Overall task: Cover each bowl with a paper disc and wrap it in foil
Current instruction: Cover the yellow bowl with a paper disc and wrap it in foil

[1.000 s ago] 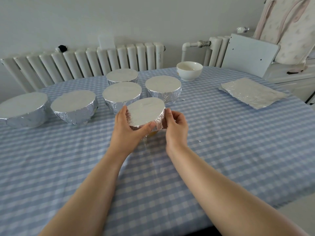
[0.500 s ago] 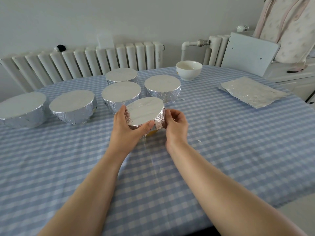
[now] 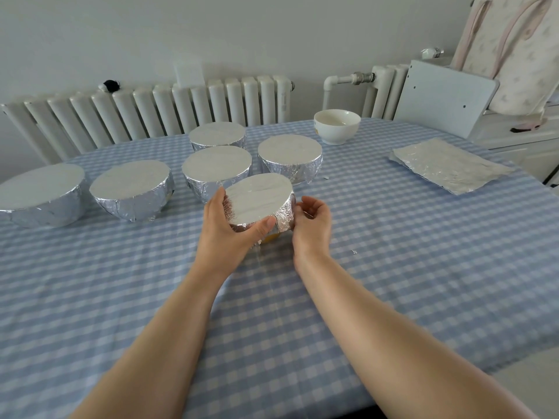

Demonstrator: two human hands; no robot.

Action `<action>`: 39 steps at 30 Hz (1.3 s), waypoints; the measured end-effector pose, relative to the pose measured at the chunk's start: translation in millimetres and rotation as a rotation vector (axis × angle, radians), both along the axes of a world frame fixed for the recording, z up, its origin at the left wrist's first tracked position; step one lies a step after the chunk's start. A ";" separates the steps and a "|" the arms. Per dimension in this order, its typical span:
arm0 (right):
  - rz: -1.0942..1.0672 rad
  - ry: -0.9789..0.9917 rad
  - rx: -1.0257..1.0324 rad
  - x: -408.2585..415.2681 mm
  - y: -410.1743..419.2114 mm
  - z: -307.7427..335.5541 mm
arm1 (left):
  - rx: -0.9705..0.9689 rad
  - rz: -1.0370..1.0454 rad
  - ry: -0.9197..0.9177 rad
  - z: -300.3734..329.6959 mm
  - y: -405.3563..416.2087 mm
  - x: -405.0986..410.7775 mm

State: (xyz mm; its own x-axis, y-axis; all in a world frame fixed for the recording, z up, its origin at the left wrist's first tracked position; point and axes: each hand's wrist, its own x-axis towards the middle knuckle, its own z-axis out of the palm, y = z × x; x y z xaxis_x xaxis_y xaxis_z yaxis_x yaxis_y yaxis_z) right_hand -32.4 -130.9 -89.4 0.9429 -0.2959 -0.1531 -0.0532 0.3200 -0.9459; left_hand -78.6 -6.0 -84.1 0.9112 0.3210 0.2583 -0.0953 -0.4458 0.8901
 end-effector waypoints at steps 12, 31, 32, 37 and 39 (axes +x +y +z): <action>0.177 -0.048 -0.309 -6.3 -0.3 2.9 | -0.135 -0.024 -0.030 -5.7 5.4 6.3; 0.059 -0.222 -0.198 -38.7 10.0 7.5 | -0.109 -0.031 -0.022 -8.8 4.9 9.4; 0.049 -0.210 -0.185 -37.8 10.2 8.2 | -0.131 -0.042 -0.036 -8.6 3.7 8.3; -0.008 -0.208 -0.139 -34.8 12.1 12.2 | -0.147 -0.037 -0.039 -13.2 4.7 14.5; -0.050 -0.208 -0.120 -32.7 12.7 12.7 | -0.152 -0.024 -0.028 -13.3 4.4 14.7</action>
State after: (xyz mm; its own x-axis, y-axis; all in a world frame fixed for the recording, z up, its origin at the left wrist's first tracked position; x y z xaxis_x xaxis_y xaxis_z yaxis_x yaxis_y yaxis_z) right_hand -65.1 -118.2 -76.6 0.9340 -0.3478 0.0821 0.1601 0.2018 -0.9663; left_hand -64.0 -1.6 -97.3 0.9124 0.3362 0.2335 -0.1299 -0.3030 0.9441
